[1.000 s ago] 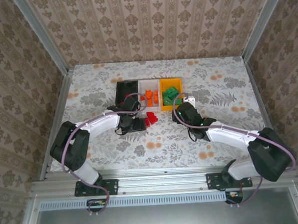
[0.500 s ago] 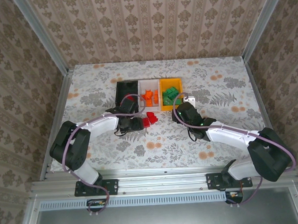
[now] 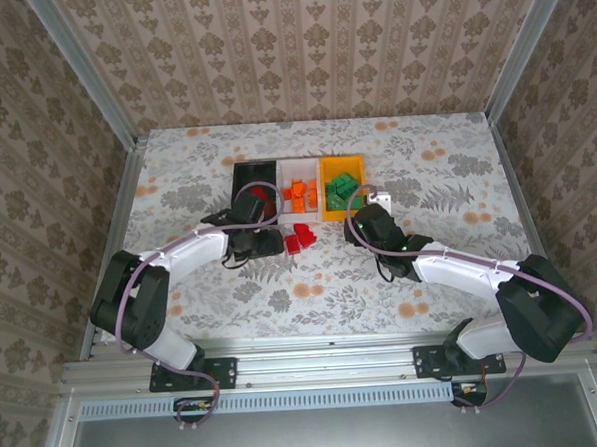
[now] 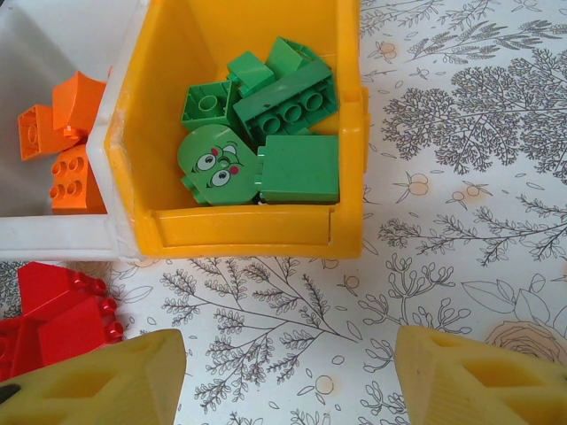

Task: Sort the legos into containers by color

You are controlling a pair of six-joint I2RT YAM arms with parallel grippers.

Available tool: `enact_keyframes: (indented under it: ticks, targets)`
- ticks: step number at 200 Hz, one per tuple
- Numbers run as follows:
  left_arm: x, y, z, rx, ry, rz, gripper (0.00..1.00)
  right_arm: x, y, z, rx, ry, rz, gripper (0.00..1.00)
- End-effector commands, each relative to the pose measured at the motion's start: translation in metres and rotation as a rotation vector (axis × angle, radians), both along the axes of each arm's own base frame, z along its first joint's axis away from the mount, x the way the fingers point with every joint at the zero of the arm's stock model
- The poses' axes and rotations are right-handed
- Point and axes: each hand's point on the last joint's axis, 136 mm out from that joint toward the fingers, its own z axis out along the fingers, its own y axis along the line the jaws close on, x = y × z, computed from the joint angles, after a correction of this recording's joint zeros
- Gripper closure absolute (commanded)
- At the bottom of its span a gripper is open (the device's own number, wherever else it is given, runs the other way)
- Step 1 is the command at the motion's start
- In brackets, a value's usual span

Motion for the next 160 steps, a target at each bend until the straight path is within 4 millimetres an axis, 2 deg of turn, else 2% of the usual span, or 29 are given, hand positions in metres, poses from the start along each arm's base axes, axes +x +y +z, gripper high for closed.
enact_keyframes:
  ticks: [1,41,90,160]
  targets:
    - [0.003,-0.004,0.008,0.031,-0.016,-0.089,0.26,0.006,0.003,0.014,0.019,-0.036,-0.006,0.35]
    - [0.004,-0.009,0.005,0.047,-0.013,-0.179,0.31,0.006,0.002,0.014,0.015,-0.035,-0.007,0.35]
    - [0.001,-0.012,-0.012,0.072,0.019,-0.256,0.31,0.006,0.002,0.015,0.016,-0.038,-0.007,0.35]
    - [0.031,-0.019,-0.02,0.128,-0.076,-0.314,0.32,0.006,0.003,0.014,0.012,-0.032,-0.005,0.35]
